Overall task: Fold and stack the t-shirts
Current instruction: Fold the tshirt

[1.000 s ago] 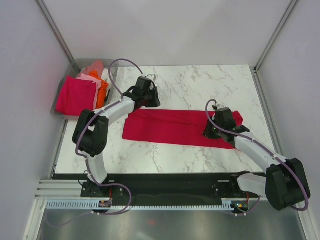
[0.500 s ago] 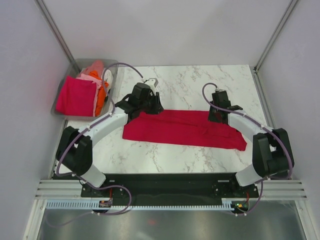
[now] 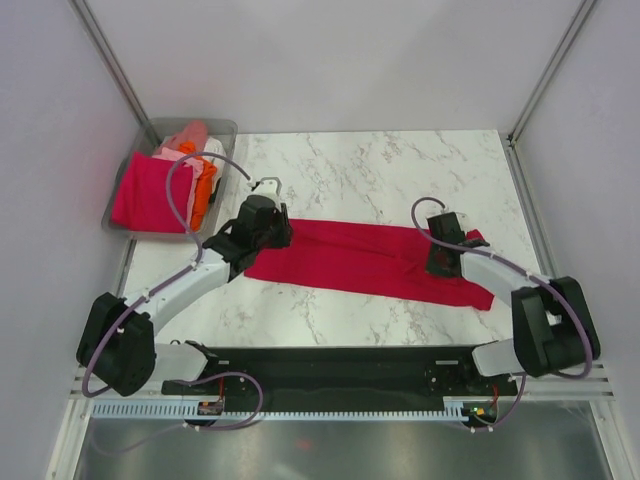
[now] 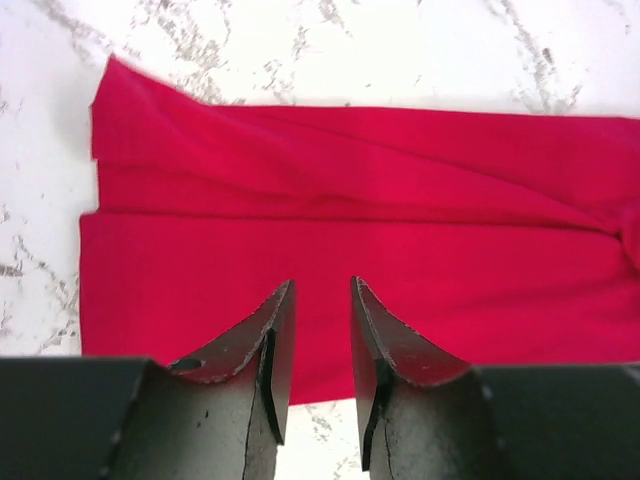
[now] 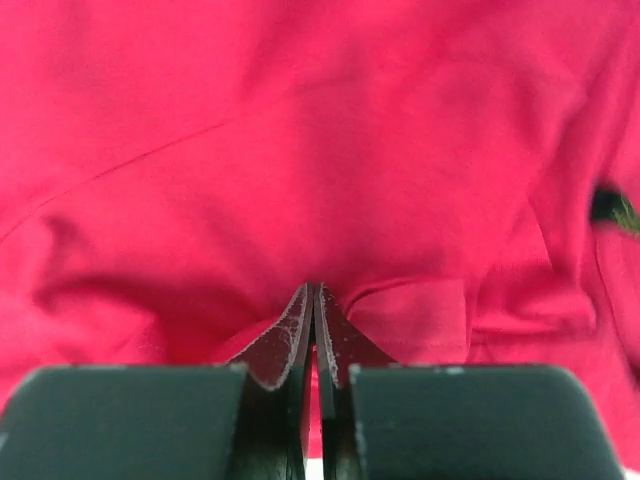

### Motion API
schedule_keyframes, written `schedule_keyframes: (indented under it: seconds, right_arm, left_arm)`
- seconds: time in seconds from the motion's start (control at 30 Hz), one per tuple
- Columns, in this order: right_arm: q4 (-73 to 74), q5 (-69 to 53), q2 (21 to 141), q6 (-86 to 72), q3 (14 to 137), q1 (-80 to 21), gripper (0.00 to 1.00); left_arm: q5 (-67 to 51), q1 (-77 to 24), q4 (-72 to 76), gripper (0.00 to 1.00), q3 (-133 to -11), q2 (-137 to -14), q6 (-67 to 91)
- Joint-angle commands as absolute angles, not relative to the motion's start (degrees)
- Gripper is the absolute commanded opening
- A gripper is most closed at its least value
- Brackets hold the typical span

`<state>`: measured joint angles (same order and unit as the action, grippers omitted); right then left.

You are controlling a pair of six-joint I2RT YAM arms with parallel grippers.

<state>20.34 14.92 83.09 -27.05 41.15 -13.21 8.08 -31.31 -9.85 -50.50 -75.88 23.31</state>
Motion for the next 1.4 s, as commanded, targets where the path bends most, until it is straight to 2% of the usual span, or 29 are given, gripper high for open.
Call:
schedule_keyframes:
  seconds: [0.0, 0.17, 0.3, 0.33, 0.47, 0.6, 0.8, 0.97, 1.07, 1.37]
  right_arm:
    - [23.1, 14.8, 72.3, -34.0, 36.0, -17.1, 0.09]
    - [30.0, 17.0, 60.2, -41.0, 34.3, -23.3, 0.12]
    - [32.7, 19.4, 53.5, -41.9, 35.9, -23.8, 0.23]
    - [32.9, 20.1, 53.4, -41.7, 36.2, -23.8, 0.28]
    - [32.5, 23.4, 57.5, -40.2, 38.9, -23.8, 0.28]
    - [30.8, 29.1, 66.6, -37.8, 42.1, -23.5, 0.31]
    - [27.0, 27.9, 78.3, -34.5, 45.6, -21.2, 0.22]
    - [26.2, 24.1, 82.9, -34.4, 44.8, -21.2, 0.13]
    - [26.8, 19.2, 80.6, -34.9, 41.9, -21.4, 0.08]
    - [38.8, 7.5, 67.5, -38.2, 38.8, -25.8, 0.09]
  left_arm:
    - [13.9, -31.4, 2.3, 0.36, -44.5, -71.9, 22.3]
    - [14.9, -31.4, 4.6, 0.36, -42.5, -71.3, 22.1]
    - [12.1, -31.4, 6.2, 0.36, -42.0, -70.7, 21.6]
    - [11.4, -31.4, 6.6, 0.36, -41.8, -70.6, 21.5]
    - [8.6, -31.6, 8.3, 0.36, -41.6, -71.3, 20.8]
    - [4.9, -31.9, 10.1, 0.36, -41.4, -72.8, 20.7]
    - [7.1, -31.9, 9.9, 0.36, -41.4, -73.3, 21.9]
    - [7.6, -31.8, 9.5, 0.36, -41.2, -72.5, 22.0]
    - [7.8, -31.9, 9.3, 0.36, -41.4, -72.4, 22.0]
    - [7.4, -31.8, 8.6, 0.36, -41.7, -72.1, 22.1]
